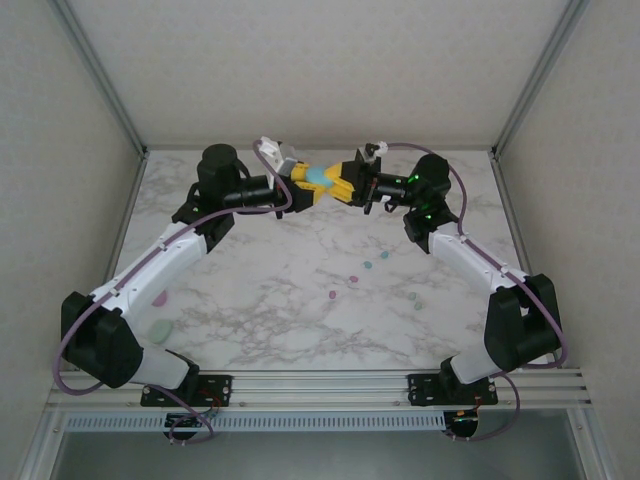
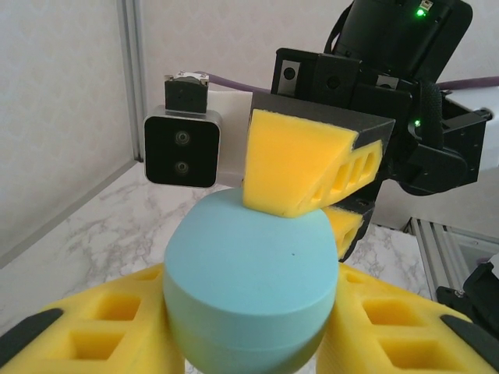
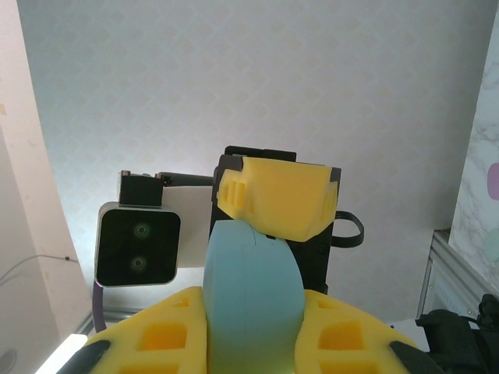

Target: Insert the wireless bluetooth earbuds into the charging case

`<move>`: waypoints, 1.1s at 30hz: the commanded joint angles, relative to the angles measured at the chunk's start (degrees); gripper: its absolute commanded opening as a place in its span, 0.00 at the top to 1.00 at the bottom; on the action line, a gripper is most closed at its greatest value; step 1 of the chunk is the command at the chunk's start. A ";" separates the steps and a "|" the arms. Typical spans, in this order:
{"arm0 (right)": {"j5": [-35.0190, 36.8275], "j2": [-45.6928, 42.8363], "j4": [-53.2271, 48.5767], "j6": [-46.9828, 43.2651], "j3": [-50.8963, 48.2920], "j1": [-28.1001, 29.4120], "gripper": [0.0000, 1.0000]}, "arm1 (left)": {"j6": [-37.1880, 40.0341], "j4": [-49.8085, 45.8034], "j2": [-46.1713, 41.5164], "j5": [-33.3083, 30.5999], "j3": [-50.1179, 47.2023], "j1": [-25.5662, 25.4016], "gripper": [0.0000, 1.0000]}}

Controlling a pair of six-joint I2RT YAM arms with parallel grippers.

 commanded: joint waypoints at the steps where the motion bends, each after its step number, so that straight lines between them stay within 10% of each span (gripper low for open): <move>1: 1.51 1.07 8.29 4.83 -0.40 0.31 0.95 | 0.30 2.52 -0.32 2.06 1.59 -1.15 0.57; 22: 2.59 1.02 9.24 6.04 -1.98 0.39 0.94 | -3.08 7.12 -0.27 2.11 0.95 -1.17 0.66; 27: 2.00 -1.31 -1.03 -1.59 -0.89 0.48 0.78 | -2.57 6.05 -0.34 2.04 0.78 -1.23 0.72; 33: 5.39 -7.48 -38.45 -30.51 7.23 0.16 0.46 | -1.19 5.88 -1.50 -0.78 -1.98 -1.73 0.74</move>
